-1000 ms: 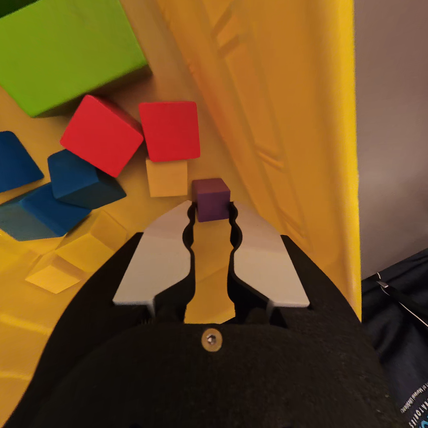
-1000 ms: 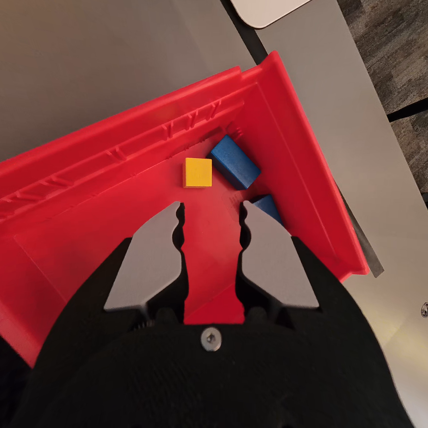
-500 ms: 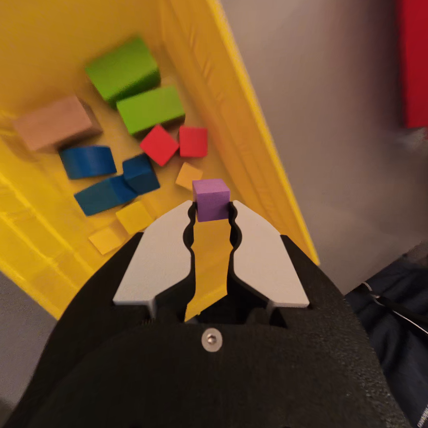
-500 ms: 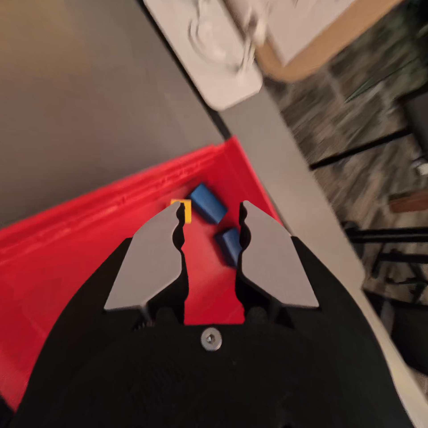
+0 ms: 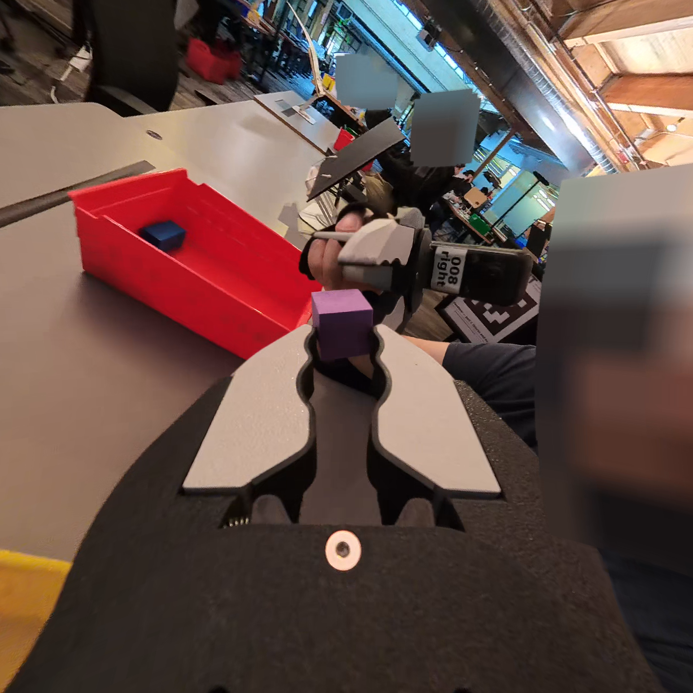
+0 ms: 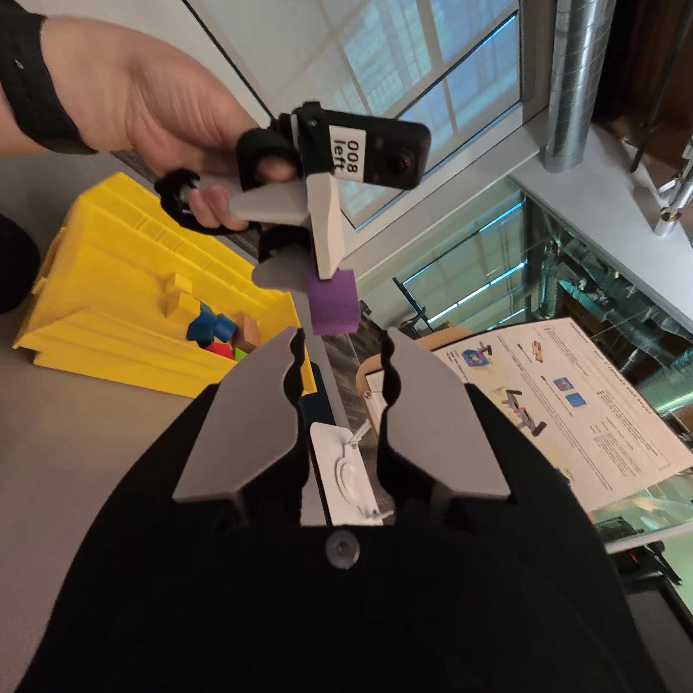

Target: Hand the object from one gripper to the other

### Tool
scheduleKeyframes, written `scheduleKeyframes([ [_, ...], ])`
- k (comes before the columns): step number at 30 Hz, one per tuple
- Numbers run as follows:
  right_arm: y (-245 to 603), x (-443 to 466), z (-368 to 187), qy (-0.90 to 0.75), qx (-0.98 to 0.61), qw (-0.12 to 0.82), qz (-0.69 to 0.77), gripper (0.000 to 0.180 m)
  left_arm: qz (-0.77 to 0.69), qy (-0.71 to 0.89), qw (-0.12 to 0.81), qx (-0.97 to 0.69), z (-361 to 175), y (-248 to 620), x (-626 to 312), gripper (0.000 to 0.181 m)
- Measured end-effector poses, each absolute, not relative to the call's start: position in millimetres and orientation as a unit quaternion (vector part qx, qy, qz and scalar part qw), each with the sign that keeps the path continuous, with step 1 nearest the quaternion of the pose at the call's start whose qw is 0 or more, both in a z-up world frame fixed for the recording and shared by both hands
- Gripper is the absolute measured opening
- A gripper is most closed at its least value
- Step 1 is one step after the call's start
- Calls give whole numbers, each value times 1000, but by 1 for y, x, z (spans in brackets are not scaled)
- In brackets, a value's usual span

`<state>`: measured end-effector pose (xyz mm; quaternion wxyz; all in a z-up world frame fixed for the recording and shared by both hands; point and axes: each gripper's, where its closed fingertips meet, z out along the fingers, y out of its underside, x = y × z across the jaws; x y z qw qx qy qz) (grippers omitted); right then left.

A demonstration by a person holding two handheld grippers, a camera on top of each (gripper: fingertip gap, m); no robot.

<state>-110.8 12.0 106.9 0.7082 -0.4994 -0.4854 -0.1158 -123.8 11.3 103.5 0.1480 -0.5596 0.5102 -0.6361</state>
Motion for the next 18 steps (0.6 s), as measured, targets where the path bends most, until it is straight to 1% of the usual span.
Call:
scheduleKeyframes([
  [3,9,-116,106,-492,-493,709,-109,34,-633,523,137,-554,101,2,-119,26],
  [4,8,-116,105,-495,-490,709,-110,28,-637,525,136,-547,103,0,-118,26],
  [10,3,-112,109,-501,-498,701,-99,27,-663,521,126,-523,110,-5,-117,27],
  [12,3,-98,114,-496,-516,690,-107,27,-667,517,139,-519,115,-1,-119,27],
  [14,8,-64,111,-484,-570,652,-124,27,-649,516,177,-531,115,12,-124,28],
  [15,13,-37,103,-470,-618,616,-130,27,-631,516,206,-541,116,21,-127,28],
  [18,17,61,54,-390,-774,482,-131,27,-587,517,307,-542,127,41,-140,28],
])
